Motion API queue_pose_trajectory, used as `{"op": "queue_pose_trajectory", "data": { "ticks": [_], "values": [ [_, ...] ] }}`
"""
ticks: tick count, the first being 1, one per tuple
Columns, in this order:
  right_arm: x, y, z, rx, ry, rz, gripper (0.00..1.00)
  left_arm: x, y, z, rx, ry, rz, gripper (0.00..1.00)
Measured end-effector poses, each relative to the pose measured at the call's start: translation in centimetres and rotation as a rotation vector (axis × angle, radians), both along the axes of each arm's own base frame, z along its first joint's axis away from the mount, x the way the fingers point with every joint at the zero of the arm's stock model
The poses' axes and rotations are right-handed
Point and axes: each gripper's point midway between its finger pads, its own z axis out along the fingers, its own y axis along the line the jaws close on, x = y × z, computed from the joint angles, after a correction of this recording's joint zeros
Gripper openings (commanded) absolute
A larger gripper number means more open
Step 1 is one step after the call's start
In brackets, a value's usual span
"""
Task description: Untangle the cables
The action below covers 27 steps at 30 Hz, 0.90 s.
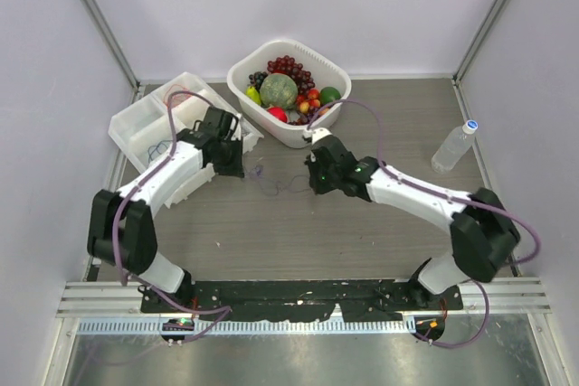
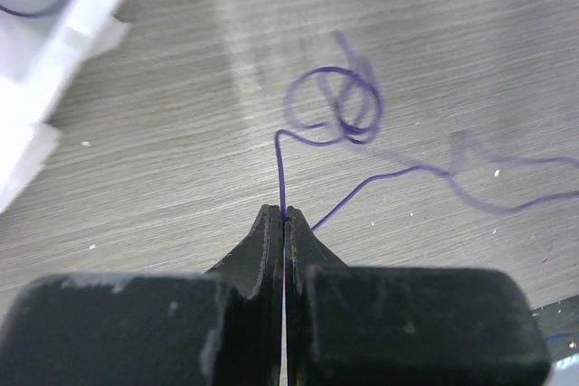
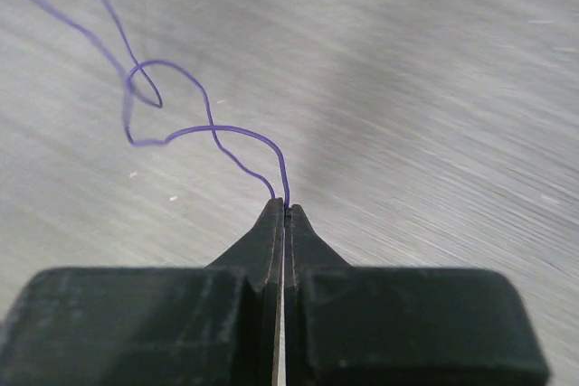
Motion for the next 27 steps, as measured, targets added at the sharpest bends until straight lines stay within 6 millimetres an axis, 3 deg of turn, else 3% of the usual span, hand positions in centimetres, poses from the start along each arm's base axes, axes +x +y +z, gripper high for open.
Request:
{"op": "queue_pose_trajectory", "data": {
  "ticks": [7, 13, 18, 21, 23, 26, 27],
  "values": [
    [1.2, -7.8, 5.5, -0.028, -0.209, -0.337, 0.01, 1.1, 0.9, 6.7, -0.009, -0.208, 0.039, 0.00],
    [1.4, -11.0, 10.3, 0.116, -0.284, -0.528, 0.01, 1.0, -1.9, 8.1, -0.096, -0.232, 0.007, 0.00],
    [1.1, -13.4, 12.0, 0.141, -0.313, -0.601, 0.01, 1.3, -4.2, 9.5, -0.190, -0.257, -0.038, 0.00],
    [0.9, -13.5, 12.0, 0.099, -0.322, -0.512, 0.35, 1.1, -4.9, 9.4, -0.223, -0.244, -0.079, 0.00],
    [0.3, -12.9, 11.5, 0.076, -0.293, -0.380, 0.44, 1.1, -4.5, 8.7, -0.217, -0.226, -0.093, 0.00],
    [-1.4, -10.9, 10.4, 0.101, -0.214, -0.175, 0.52, 0.8, -3.8, 7.4, -0.231, -0.185, -0.109, 0.00],
    [-1.9, -10.0, 10.0, 0.119, -0.187, -0.117, 0.59, 0.5, -3.8, 7.1, -0.242, -0.174, -0.123, 0.00]
  ]
}}
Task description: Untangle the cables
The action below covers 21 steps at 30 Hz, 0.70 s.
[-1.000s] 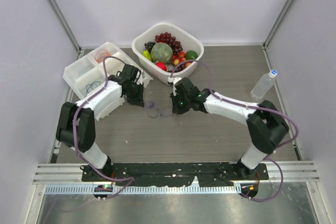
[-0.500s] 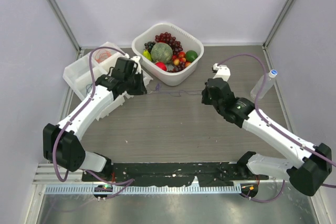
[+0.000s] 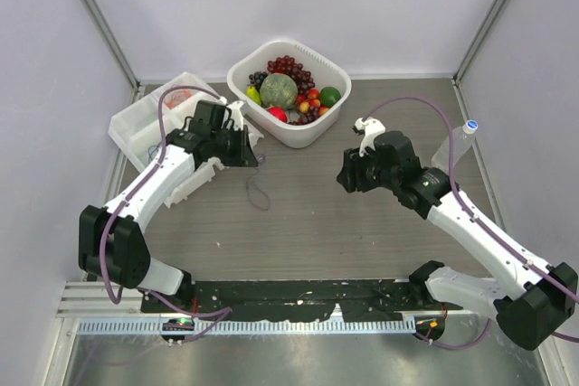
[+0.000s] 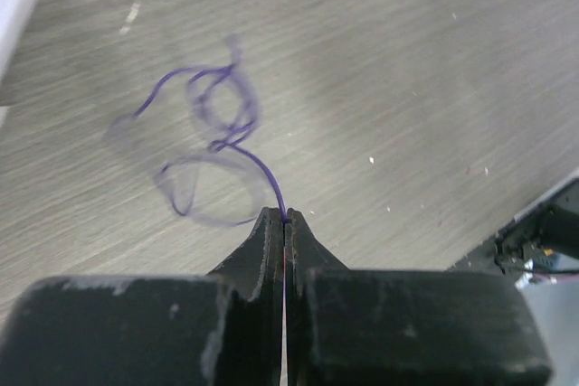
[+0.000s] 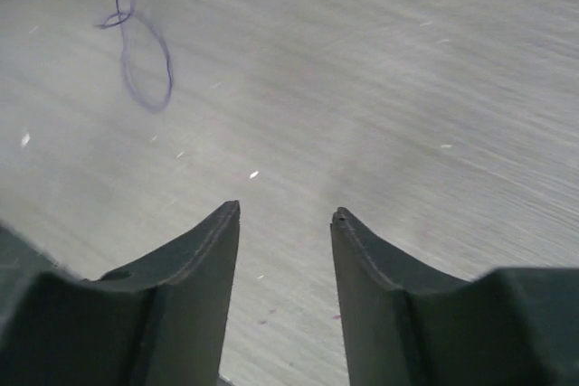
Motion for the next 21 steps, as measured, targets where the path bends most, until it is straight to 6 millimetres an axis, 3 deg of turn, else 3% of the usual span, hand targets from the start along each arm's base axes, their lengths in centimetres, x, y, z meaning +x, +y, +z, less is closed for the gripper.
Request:
{"op": "queue_pose_trajectory", "data": {
  "ticks": [5, 8, 11, 14, 21],
  "values": [
    [-1.7, 2.4, -0.9, 0.062, 0.062, 0.155, 0.66, -1.9, -1.9, 0.2, -0.064, 0.015, -0.139, 0.00],
    [-0.8, 4.0, -1.4, 0.084, 0.081, 0.190, 0.66, -2.9, -3.1, 0.8, -0.114, 0.016, -0.225, 0.00],
    [1.0, 5.7, -3.1, 0.100, 0.128, 0.198, 0.66, -3.9, -3.9, 1.5, -0.167, 0.022, -0.286, 0.00],
    [1.4, 6.7, -4.1, 0.137, 0.150, 0.200, 0.66, -4.6, -4.5, 2.5, -0.219, 0.020, -0.329, 0.00],
    [1.8, 8.0, -0.7, 0.269, 0.015, 0.232, 0.65, -5.2, -6.9, 7.0, -0.410, -0.020, -0.422, 0.00]
  ]
}}
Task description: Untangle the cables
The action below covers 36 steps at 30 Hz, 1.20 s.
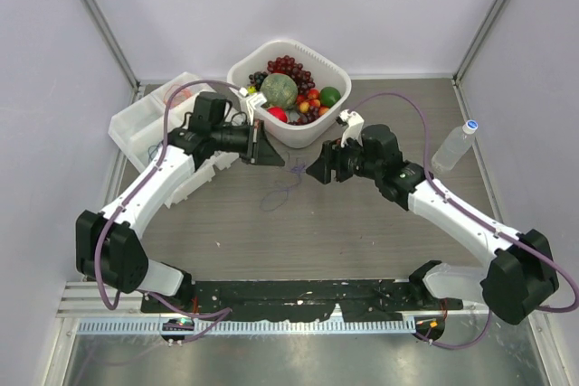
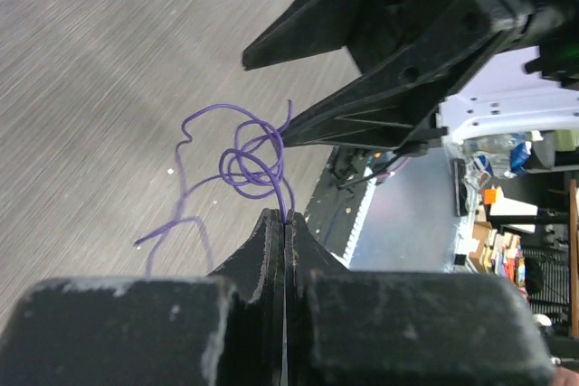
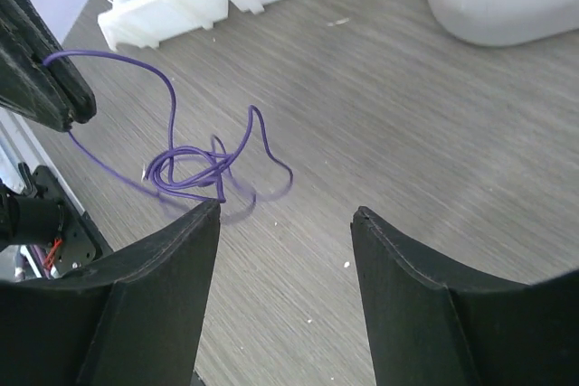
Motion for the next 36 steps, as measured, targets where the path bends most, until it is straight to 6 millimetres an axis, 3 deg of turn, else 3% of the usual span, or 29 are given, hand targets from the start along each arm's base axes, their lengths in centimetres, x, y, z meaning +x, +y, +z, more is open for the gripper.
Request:
{"op": "queue_pose_trajectory", "data": {
  "ticks": [5, 10, 16, 27, 36],
  "values": [
    [0.6, -0.4, 1.9, 0.041, -0.083, -0.042, 0.62, 0.0, -1.0, 3.5, -0.095, -0.038, -0.045, 0.00],
    [0.3, -1.2, 1.8, 0.075, -0.141, -0.079, 0.61, -0.1, -1.6, 5.3, -0.162, -0.043, -0.072, 0.00],
    [-0.5, -1.6, 1.3, 0.099, -0.170, -0.072, 0.59, -0.2, -2.4, 6.4, -0.216, -0.030, -0.101, 0.00],
    [0.4, -1.3, 2.9, 0.138, -0.238, -0.085, 0.58, -0.8, -3.6, 7.5, -0.267, -0.011, -0.146, 0.00],
    [1.7, -0.4, 2.6, 0.157, -0.255, -0.084, 0.61, -1.4, -4.5, 8.6, -0.306, -0.005, -0.181, 0.00]
  ]
}}
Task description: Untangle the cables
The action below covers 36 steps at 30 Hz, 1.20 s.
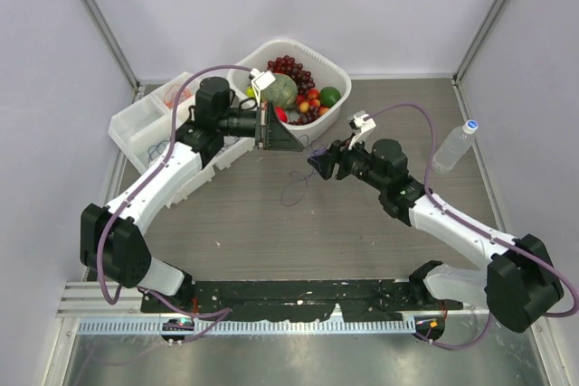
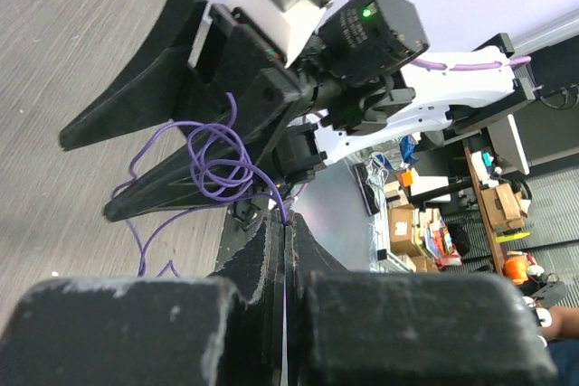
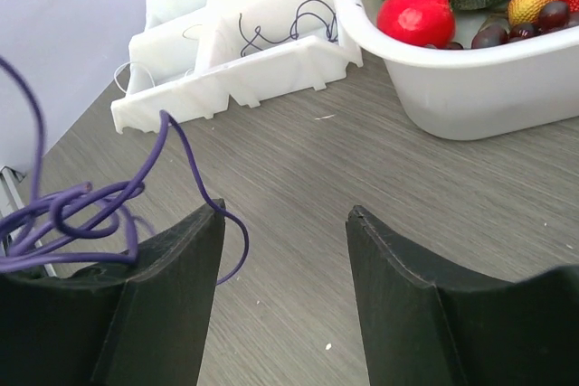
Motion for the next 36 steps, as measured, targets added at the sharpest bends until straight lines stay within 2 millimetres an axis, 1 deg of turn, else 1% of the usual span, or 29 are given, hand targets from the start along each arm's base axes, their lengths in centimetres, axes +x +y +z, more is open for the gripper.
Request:
{"op": "queue_pose_trajectory", "data": {
  "ticks": [3, 5, 6, 7, 8, 10, 11, 12, 15, 17, 19, 20, 21, 23, 24, 25, 27, 30, 31, 33, 36],
  "values": [
    [0.7, 0.5, -0.3, 0.022, -0.006, -0.003, 0.60, 0.0, -0.1, 0.6, -0.021, -0.007, -0.004, 0.00],
    [0.9, 0.7, -0.6, 0.043, -0.010, -0.007, 0.56, 0.1, -0.2, 0.8, -0.031, -0.007, -0.004, 0.00],
    [1.0, 0.7, -0.6, 0.048, -0.010, -0.009, 0.51, 0.0, -0.2, 0.8, -0.034, -0.008, -0.005, 0.00],
    [1.0, 0.8, -0.7, 0.058, -0.005, -0.012, 0.43, 0.0, -0.2, 0.8, -0.036, -0.003, -0.007, 0.00],
    [1.1, 0.9, -0.6, 0.068, -0.007, -0.014, 0.40, 0.0, -0.2, 0.8, -0.039, -0.002, -0.007, 0.00],
    [1.4, 0.9, 0.1, 0.097, -0.015, -0.026, 0.19, 0.0, -0.2, 0.7, -0.041, 0.003, -0.007, 0.00],
    [1.6, 0.9, 0.4, 0.112, -0.019, -0.038, 0.05, 0.0, -0.2, 0.6, -0.042, 0.007, -0.007, 0.00],
    [1.8, 0.8, 0.7, 0.128, -0.014, -0.056, 0.01, 0.0, -0.2, 0.5, -0.042, 0.012, -0.006, 0.00],
    [2.9, 0.3, 1.1, 0.159, 0.039, -0.141, 0.01, 0.1, -0.2, 0.3, -0.037, 0.017, 0.001, 0.00],
    [3.9, -0.5, 1.3, 0.164, 0.071, -0.222, 0.01, 0.4, -0.2, -0.2, -0.020, 0.008, 0.021, 0.00],
    [4.9, -2.2, 1.2, 0.150, 0.096, -0.347, 0.01, 1.0, 0.1, -1.3, 0.028, 0.000, 0.071, 0.00],
    [5.2, -3.5, 0.9, 0.134, 0.109, -0.426, 0.01, 1.5, 0.3, -2.0, 0.067, -0.005, 0.115, 0.00],
    [5.3, -5.2, 0.3, 0.107, 0.124, -0.513, 0.00, 2.0, 0.6, -2.7, 0.106, -0.010, 0.158, 0.00],
    [5.2, -9.0, -0.5, 0.057, 0.150, -0.685, 0.01, 3.6, 1.9, -4.2, 0.218, -0.043, 0.289, 0.00],
    [4.9, -11.3, -0.7, 0.036, 0.164, -0.777, 0.01, 4.4, 3.0, -5.0, 0.290, -0.066, 0.371, 0.00],
    [4.5, -13.6, -0.8, 0.017, 0.177, -0.864, 0.01, 4.9, 3.9, -5.4, 0.339, -0.081, 0.422, 0.00],
    [3.7, -18.0, -0.8, -0.005, 0.206, -1.030, 0.01, 5.8, 6.4, -6.4, 0.460, -0.116, 0.548, 0.00],
    [2.1, -23.1, -0.7, -0.042, 0.242, -1.233, 0.01, 6.8, 10.0, -7.2, 0.617, -0.156, 0.704, 0.00],
    [1.5, -24.4, -0.8, -0.064, 0.252, -1.284, 0.01, 7.0, 11.1, -7.6, 0.663, -0.162, 0.749, 0.00],
    [0.3, -26.0, -1.3, -0.113, 0.269, -1.346, 0.01, 7.2, 13.2, -8.3, 0.752, -0.169, 0.820, 0.00],
    [-0.9, -26.9, -1.8, -0.173, 0.286, -1.374, 0.01, 7.3, 15.2, -9.0, 0.846, -0.171, 0.883, 0.00]
  ]
}}
